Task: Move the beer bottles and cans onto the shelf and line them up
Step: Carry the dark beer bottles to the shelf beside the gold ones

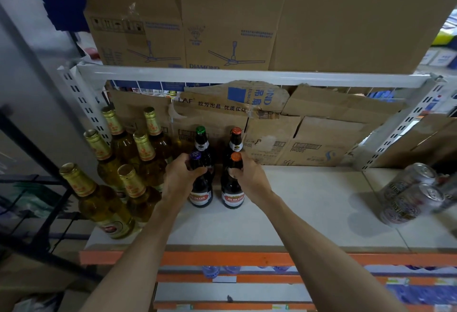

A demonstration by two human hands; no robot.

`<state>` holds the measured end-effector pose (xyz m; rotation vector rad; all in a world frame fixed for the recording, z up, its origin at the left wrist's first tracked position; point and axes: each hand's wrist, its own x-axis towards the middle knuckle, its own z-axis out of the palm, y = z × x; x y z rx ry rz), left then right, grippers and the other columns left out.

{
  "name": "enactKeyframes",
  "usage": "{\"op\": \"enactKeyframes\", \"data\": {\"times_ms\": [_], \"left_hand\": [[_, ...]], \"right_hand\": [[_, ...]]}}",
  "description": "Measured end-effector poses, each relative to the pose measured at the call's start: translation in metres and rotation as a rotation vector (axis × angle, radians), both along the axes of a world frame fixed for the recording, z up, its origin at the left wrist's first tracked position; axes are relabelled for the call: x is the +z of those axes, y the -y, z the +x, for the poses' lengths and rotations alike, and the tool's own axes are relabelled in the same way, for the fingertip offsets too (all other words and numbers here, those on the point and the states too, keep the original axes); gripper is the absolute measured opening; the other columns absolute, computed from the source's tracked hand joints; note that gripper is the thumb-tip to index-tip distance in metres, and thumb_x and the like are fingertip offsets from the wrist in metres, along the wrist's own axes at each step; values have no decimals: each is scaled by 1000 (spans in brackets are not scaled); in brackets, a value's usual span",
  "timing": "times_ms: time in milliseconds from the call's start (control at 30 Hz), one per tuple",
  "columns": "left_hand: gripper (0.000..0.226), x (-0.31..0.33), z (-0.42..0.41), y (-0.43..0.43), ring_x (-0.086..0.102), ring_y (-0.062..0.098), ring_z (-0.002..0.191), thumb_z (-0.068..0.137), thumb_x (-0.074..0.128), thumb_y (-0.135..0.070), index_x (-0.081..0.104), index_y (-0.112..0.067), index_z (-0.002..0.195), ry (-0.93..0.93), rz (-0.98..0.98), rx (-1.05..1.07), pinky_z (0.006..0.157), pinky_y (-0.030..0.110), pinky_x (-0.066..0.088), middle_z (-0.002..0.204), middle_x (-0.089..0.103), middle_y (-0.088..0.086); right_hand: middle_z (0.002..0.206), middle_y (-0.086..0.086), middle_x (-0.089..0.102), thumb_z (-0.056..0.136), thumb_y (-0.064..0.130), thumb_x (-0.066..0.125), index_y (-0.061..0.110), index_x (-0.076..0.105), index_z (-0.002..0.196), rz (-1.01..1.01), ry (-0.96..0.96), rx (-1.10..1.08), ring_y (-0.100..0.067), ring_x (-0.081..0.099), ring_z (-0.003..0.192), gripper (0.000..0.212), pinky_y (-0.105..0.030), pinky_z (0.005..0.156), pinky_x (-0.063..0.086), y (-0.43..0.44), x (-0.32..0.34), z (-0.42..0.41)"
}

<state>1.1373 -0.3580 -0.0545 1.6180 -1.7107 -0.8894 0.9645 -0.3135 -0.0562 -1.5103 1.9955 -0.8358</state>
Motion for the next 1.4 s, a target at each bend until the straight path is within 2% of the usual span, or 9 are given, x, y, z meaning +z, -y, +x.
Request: {"op": "enactKeyframes", "data": {"times_ms": [167,333,500,600,733,867,1000,1133,1400], "left_hand": [[30,1,-1,-3,59,16,87,86,74,-24,60,-12,109,6,-21,1,70,26,47,95,62,-2],[30,0,-3,-4,61,17,89,86,74,-26,60,-12,108,-5,-13,-2,76,32,51,96,63,-1],[33,2,0,-4,63,19,96,85,75,-27,60,-15,111,-19,27,-18,82,35,54,102,65,0],[40,10,-1,-3,65,19,100,79,79,-33,60,-20,112,-42,65,-85,88,40,55,106,69,-2],[55,44,-24,-12,63,16,108,79,73,-51,54,-29,126,-56,-186,-66,93,38,53,123,62,-7],[31,93,-92,-42,61,13,110,96,59,-37,61,-20,122,-2,-430,-237,96,32,49,120,66,-3],[32,98,-191,-72,62,16,111,97,57,-31,61,-17,126,137,-366,-534,89,27,47,123,66,-1],[37,93,-300,-126,61,30,114,93,62,-28,60,-11,125,287,-344,-775,94,40,50,123,66,10],[35,95,-486,-271,60,28,114,91,63,-29,61,-13,121,234,-380,-1044,95,41,48,122,64,8]], "right_hand": [[130,-13,54,95,23,59,19,39,138,2,-28,-26,-37,54,114,48,-51,96,48,-1,0,0],[131,-11,54,94,23,60,18,43,134,2,-33,-25,-34,53,117,44,-48,98,47,-1,1,-1],[121,-11,59,91,25,63,16,46,128,5,-18,-15,-34,57,110,42,-46,92,49,-2,2,-2],[122,-7,58,88,29,67,15,42,130,4,76,1,-28,56,112,50,-36,89,46,-8,10,-5],[125,-13,60,96,36,57,11,38,134,-40,44,-81,-33,59,112,49,-37,83,46,-28,26,-27],[126,-22,59,101,34,48,5,41,134,-53,-96,-234,-42,56,113,44,-45,88,46,-57,43,-74],[123,-18,58,99,28,52,4,49,122,-80,-207,-380,-36,54,112,34,-39,85,43,-110,63,-143],[113,-14,61,94,23,48,9,54,109,-114,-306,-609,-33,57,107,22,-40,83,46,-197,85,-232],[106,-15,63,97,22,50,7,54,108,-97,-304,-1030,-36,57,98,19,-39,75,43,-404,100,-394]]}}
